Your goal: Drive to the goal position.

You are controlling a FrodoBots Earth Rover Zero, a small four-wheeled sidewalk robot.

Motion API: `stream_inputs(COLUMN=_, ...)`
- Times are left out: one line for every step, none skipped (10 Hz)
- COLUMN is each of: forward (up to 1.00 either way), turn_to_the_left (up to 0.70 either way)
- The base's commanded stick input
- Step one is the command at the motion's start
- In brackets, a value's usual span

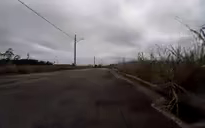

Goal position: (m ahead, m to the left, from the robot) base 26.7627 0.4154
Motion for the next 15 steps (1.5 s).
stream_inputs(forward=0.7, turn_to_the_left=0.0)
stream_inputs(forward=0.7, turn_to_the_left=0.0)
stream_inputs(forward=0.7, turn_to_the_left=0.0)
stream_inputs(forward=0.7, turn_to_the_left=0.0)
stream_inputs(forward=0.7, turn_to_the_left=0.0)
stream_inputs(forward=0.7, turn_to_the_left=0.0)
stream_inputs(forward=0.7, turn_to_the_left=0.0)
stream_inputs(forward=0.7, turn_to_the_left=0.0)
stream_inputs(forward=0.7, turn_to_the_left=0.0)
stream_inputs(forward=0.7, turn_to_the_left=0.0)
stream_inputs(forward=0.7, turn_to_the_left=0.0)
stream_inputs(forward=0.7, turn_to_the_left=0.0)
stream_inputs(forward=0.7, turn_to_the_left=0.0)
stream_inputs(forward=0.7, turn_to_the_left=0.0)
stream_inputs(forward=0.7, turn_to_the_left=0.0)
